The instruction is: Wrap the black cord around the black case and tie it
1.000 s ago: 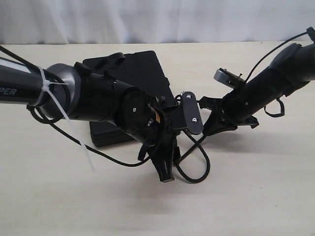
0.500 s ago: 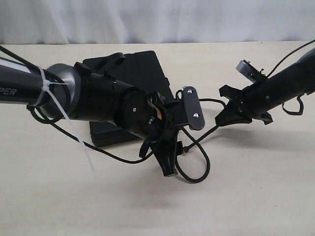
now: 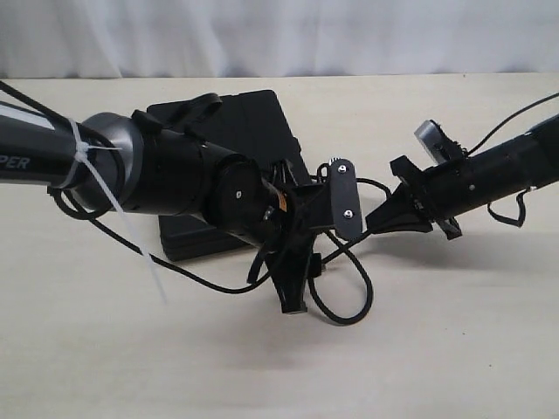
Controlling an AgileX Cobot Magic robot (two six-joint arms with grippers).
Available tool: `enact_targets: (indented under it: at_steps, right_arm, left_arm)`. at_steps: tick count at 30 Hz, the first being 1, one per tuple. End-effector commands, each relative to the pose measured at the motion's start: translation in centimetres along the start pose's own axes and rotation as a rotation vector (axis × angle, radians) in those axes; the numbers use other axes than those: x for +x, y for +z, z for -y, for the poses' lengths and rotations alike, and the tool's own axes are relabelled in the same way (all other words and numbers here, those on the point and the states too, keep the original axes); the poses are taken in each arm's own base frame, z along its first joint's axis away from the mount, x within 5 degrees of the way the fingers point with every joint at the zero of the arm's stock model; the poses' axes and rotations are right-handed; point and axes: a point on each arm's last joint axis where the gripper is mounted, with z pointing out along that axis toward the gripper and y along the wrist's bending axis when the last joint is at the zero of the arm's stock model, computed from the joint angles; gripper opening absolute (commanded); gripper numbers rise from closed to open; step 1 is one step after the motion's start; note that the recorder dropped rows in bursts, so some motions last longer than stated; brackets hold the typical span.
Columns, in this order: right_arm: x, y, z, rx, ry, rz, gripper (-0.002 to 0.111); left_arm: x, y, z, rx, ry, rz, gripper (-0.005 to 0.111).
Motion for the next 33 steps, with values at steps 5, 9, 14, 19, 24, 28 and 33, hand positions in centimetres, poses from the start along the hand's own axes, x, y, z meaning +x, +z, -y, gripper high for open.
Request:
enact_targets:
  at_steps: [5, 9, 14, 19, 24, 28, 33]
  right_arm:
    - [-0.5, -1.5, 0.6, -0.044, 0.003, 0.056, 0.004]
    - [-0.3, -3.3, 1.8, -0.07, 0.019, 0.076, 0.004]
    - [0.3, -3.3, 2.2, -0.064, 0.025, 0.058, 0.004]
    - [0.3, -3.2, 2.2, -0.07, 0.03, 0.058, 0.004]
    - [0.3, -3.2, 2.2, -0.068, 0.03, 0.059, 0.004]
    - [0.3, -3.2, 2.2, -0.068, 0.026, 0.059, 0.004]
    - [0.3, -3.2, 2.2, -0.07, 0.02, 0.062, 0.004]
  left_arm:
    - [0.0, 0.0, 0.2, 0.017, 0.004, -0.007, 0.051]
    - [-0.3, 0.0, 0.4, 0.01, 0.059, 0.002, 0.051]
    - [-2.2, 0.1, 2.6, 0.018, 0.198, 0.045, 0.051]
    - [-1.6, 1.3, 3.1, 0.054, 0.144, 0.019, 0.051]
    - [-0.9, 2.6, 3.5, 0.074, 0.101, -0.006, 0.051]
    - [-1.0, 2.7, 3.0, 0.025, 0.044, 0.02, 0.051]
    - [-0.8, 2.7, 2.0, -0.016, -0.025, 0.036, 0.051]
